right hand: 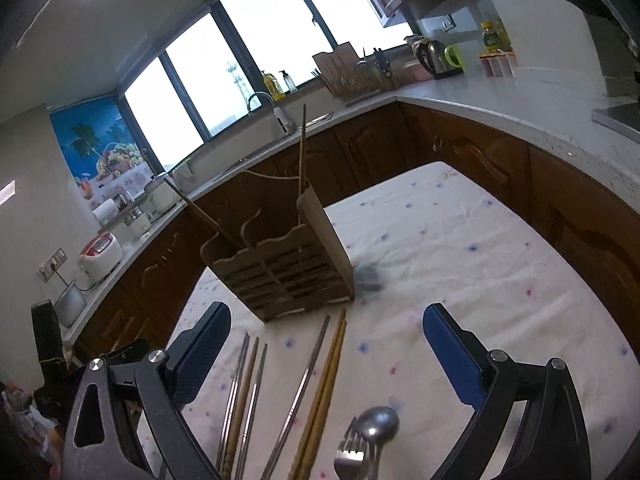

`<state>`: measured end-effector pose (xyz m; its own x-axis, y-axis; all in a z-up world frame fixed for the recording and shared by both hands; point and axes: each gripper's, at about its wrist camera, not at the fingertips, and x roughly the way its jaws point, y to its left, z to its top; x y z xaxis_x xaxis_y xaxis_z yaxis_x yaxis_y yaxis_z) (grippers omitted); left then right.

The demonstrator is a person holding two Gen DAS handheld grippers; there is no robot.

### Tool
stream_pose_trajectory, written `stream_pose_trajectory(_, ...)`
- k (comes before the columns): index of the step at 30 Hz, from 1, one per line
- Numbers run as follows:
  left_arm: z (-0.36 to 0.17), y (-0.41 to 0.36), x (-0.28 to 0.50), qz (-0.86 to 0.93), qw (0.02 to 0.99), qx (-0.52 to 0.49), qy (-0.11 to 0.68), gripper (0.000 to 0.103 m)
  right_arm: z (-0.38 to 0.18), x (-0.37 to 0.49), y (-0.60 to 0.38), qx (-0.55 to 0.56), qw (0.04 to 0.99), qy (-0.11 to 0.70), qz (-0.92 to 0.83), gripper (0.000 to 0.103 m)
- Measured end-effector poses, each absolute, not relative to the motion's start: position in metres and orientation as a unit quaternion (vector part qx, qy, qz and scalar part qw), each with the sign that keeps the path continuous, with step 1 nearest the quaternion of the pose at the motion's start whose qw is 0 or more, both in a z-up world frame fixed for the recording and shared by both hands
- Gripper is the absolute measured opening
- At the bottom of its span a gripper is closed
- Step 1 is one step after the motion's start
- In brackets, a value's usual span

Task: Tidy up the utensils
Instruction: 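Move the left gripper back to the chopsticks while the right gripper returns too, then close the left gripper on a wooden chopstick while the right gripper grasps another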

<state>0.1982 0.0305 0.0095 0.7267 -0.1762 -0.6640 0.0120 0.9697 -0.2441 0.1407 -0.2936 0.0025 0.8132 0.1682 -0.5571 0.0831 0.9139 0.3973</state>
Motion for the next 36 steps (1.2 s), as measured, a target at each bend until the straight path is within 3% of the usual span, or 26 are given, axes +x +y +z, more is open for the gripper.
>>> stream_pose_trajectory(9, 0.001, 0.018, 0.212, -0.059, 0.914, -0.095, 0.389, 0.085, -0.012, 0.146, -0.284, 0.191, 0.925, 0.328, 0.024, 0.095)
stream_pose_trajectory(12, -0.001, 0.007, 0.218, -0.078, 0.912, -0.088, 0.392, 0.075, -0.019, 0.155, -0.281, 0.182, 0.920, 0.346, 0.022, 0.078)
stream_pose_trajectory(14, -0.003, -0.001, 0.223, -0.092, 0.910, -0.083, 0.397, 0.065, -0.027, 0.161, -0.281, 0.180, 0.915, 0.360, 0.024, 0.057)
stream_pose_trajectory(17, -0.009, -0.017, 0.232, -0.117, 0.903, -0.073, 0.408, 0.054, -0.037, 0.171, -0.281, 0.180, 0.907, 0.381, 0.026, 0.042)
stream_pose_trajectory(23, -0.024, -0.045, 0.258, -0.143, 0.888, -0.046, 0.435, 0.041, -0.053, 0.191, -0.276, 0.162, 0.895, 0.415, 0.034, 0.027)
stream_pose_trajectory(28, -0.039, -0.060, 0.280, -0.154, 0.876, -0.027, 0.455, 0.038, -0.067, 0.209, -0.272, 0.150, 0.882, 0.444, 0.045, 0.015)
stream_pose_trajectory(36, -0.061, -0.076, 0.300, -0.152, 0.866, 0.010, 0.477, 0.034, -0.094, 0.231, -0.254, 0.109, 0.861, 0.494, 0.056, 0.012)
